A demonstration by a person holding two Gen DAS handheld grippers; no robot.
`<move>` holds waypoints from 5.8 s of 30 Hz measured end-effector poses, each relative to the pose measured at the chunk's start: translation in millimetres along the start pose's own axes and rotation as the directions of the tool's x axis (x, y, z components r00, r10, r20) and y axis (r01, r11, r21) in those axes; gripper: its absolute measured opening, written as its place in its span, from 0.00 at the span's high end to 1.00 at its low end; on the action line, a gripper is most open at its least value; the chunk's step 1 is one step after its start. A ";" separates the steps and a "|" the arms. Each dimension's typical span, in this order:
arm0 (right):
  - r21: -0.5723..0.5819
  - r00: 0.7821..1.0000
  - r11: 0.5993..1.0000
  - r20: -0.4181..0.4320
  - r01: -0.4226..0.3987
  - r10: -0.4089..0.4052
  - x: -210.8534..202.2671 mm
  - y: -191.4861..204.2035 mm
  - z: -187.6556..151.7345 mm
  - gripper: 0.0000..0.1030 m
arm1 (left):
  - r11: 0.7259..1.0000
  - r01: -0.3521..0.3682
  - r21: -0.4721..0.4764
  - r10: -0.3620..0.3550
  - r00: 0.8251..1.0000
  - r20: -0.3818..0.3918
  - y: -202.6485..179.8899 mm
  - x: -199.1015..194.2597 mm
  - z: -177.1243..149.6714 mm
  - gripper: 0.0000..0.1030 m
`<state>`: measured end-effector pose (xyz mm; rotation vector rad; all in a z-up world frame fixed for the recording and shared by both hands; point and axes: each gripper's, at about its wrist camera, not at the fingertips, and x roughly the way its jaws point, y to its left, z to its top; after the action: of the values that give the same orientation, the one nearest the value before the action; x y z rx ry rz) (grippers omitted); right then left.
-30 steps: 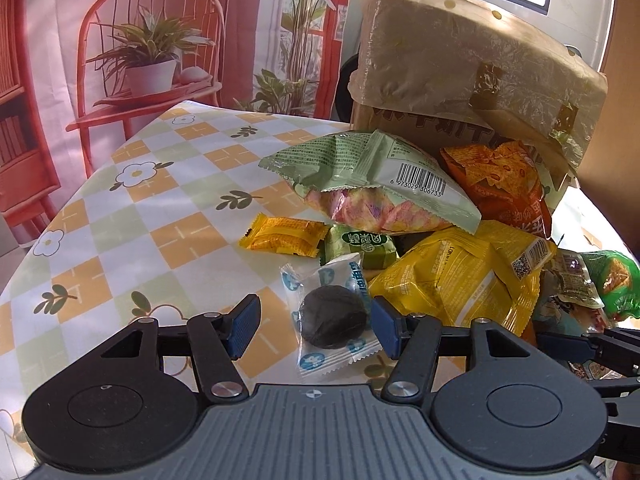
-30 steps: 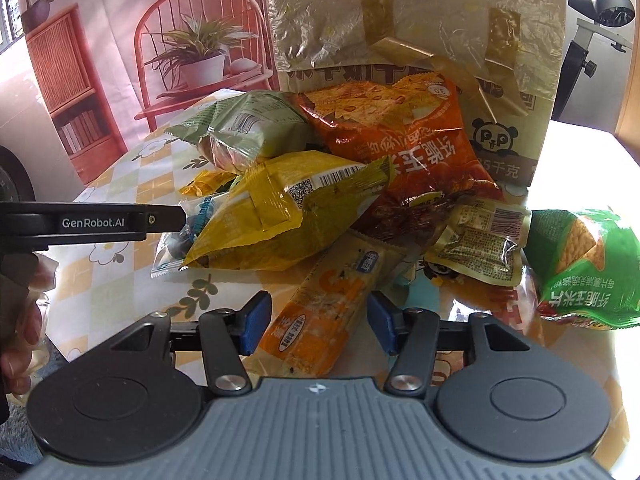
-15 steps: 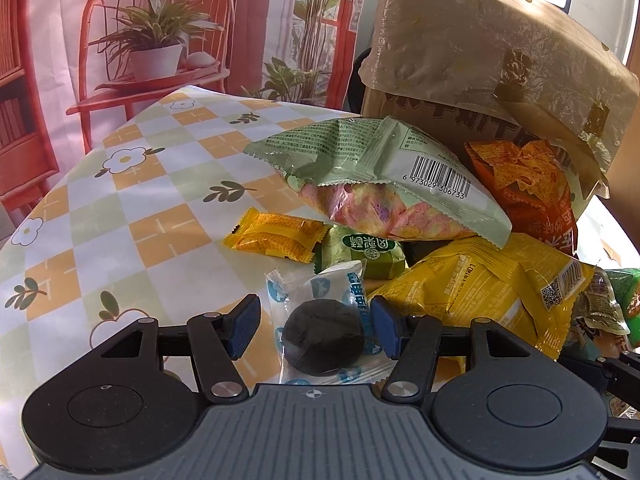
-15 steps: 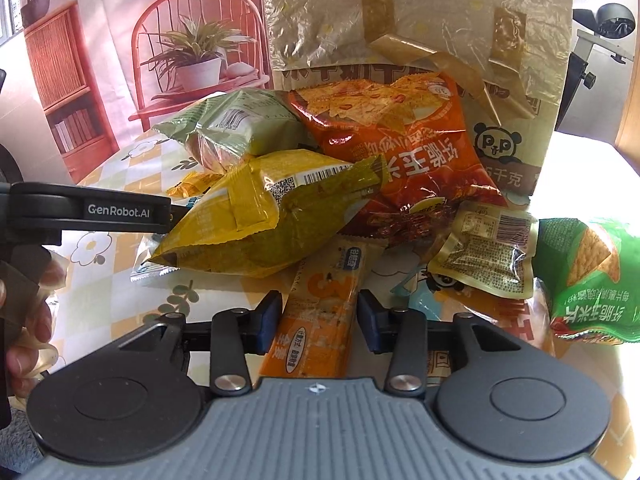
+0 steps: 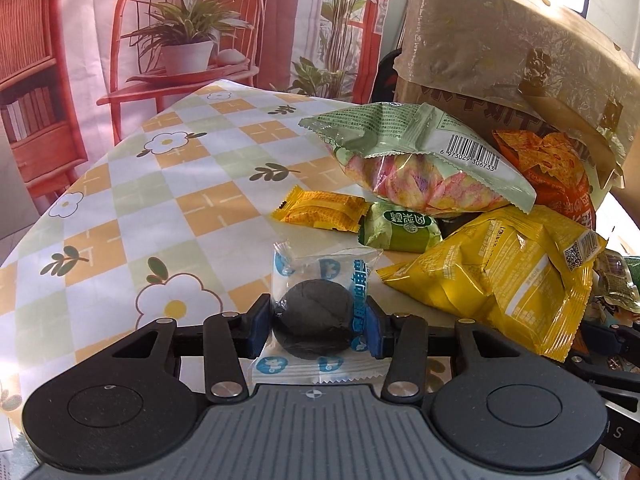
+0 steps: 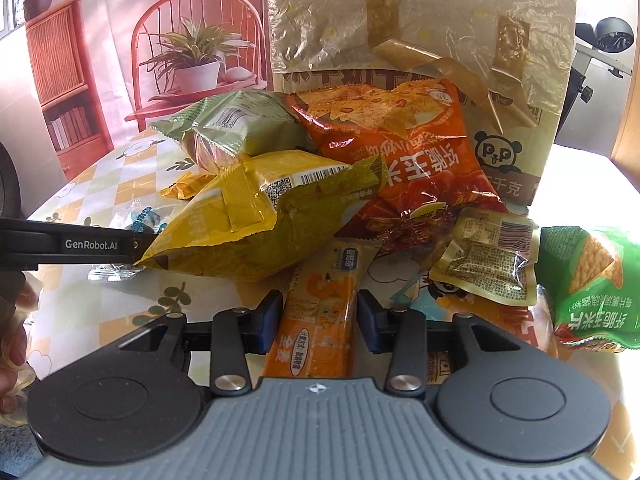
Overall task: Organize snacks
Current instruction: 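Carry the black cake in left tool while right tool carries the snack bar to the box, then open left tool over the box while right tool releases the snack bar inside, then move both open tools back from the box to the snack pile, then grasp the yellow chip bag with left tool while right tool grasps the square bread pastry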
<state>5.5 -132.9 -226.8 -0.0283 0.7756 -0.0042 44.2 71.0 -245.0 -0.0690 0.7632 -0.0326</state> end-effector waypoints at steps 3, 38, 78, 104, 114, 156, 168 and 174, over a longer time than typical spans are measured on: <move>-0.015 1.000 1.000 0.002 0.003 -0.003 0.9 0.7 -1.0 0.58 | 1.000 -0.008 0.002 0.008 1.000 0.019 -0.6 -7.1 -0.3 0.52; 0.073 0.949 0.997 0.316 -0.007 -0.016 -66.8 -52.0 48.8 0.63 | 0.995 0.004 0.098 -0.031 0.960 0.280 -53.1 -74.4 60.4 0.52; 0.026 0.918 0.994 0.382 0.104 -0.106 -26.3 -162.2 238.4 0.63 | 0.975 0.124 0.186 -0.182 0.924 0.337 -159.6 -6.6 261.1 0.52; 0.094 0.955 0.995 0.289 0.038 -0.064 -36.1 -172.0 222.2 0.28 | 0.969 0.117 0.220 -0.176 0.946 0.272 -139.5 -17.8 241.9 0.23; 0.113 0.949 0.994 0.314 -0.015 -0.022 -75.2 -159.1 189.1 0.22 | 0.974 0.137 0.181 -0.181 0.949 0.258 -108.5 -58.7 202.8 0.23; 0.033 0.992 0.999 0.124 -0.040 0.036 -58.2 -93.0 29.9 0.20 | 0.972 0.221 0.082 -0.218 0.975 -0.041 -79.4 7.4 39.6 0.19; 0.030 0.996 0.996 0.017 -0.084 0.083 -52.8 -82.8 3.7 0.22 | 0.956 0.252 0.149 -0.228 0.960 -0.160 -74.6 4.6 3.6 0.09; 0.036 0.999 0.998 -0.017 -0.048 0.049 -47.8 -83.2 -1.5 0.23 | 0.959 0.257 0.119 -0.236 0.958 -0.165 -69.9 11.1 0.4 0.09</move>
<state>-29.1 -215.5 -192.1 0.0248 0.7943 0.0276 52.2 0.7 -247.1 -0.0285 0.8968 -0.3326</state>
